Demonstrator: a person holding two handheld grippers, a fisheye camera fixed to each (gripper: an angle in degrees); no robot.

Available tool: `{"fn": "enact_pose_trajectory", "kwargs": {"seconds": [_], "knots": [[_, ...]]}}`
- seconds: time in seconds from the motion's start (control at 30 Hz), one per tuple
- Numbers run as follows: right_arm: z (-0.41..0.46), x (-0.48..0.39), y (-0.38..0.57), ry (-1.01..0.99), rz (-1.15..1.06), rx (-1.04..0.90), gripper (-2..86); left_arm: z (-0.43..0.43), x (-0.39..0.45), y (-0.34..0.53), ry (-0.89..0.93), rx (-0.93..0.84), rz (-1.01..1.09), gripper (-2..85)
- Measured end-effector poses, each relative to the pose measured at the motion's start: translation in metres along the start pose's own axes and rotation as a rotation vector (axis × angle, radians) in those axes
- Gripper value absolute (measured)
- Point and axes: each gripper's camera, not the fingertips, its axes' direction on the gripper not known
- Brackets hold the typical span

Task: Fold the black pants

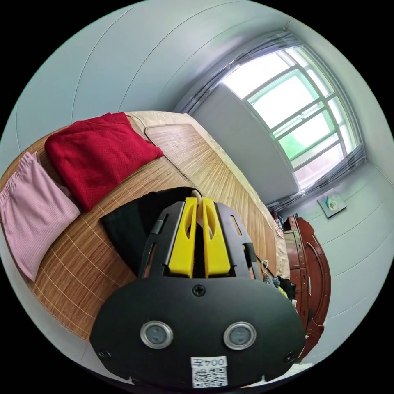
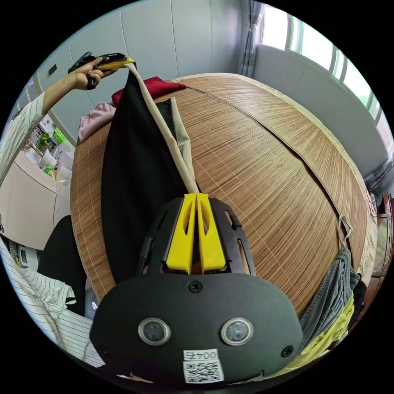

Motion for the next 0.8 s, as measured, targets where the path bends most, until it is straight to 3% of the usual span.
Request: {"fn": "enact_pose_trajectory", "kwargs": {"seconds": [0.1,0.17,0.33,0.43,0.5,0.67,0.8], "knots": [[-0.005,0.004,0.026,-0.026,0.027,0.008,-0.7,0.056,-0.01,-0.009,-0.066,-0.083,-0.038,3.7],[-0.011,0.005,0.044,-0.046,0.05,0.025,-0.7,0.076,-0.019,-0.008,-0.011,-0.09,-0.069,4.4],[-0.034,0.009,0.09,-0.144,0.131,0.07,0.1,0.064,-0.006,-0.015,0.041,0.085,0.046,9.2],[-0.043,0.007,0.108,-0.106,0.17,0.031,3.5,0.052,-0.005,-0.009,-0.116,0.051,0.109,9.7],[-0.052,0.005,0.125,-0.013,0.194,0.015,5.2,0.061,-0.028,0.011,-0.283,-0.088,0.075,9.4],[-0.092,0.028,0.205,0.1,0.444,0.066,5.2,0.087,-0.066,0.064,-0.412,-0.196,0.046,12.8],[-0.124,0.054,0.282,0.112,0.642,0.097,3.9,0.104,-0.065,0.082,-0.394,-0.16,0.032,14.3]]}}
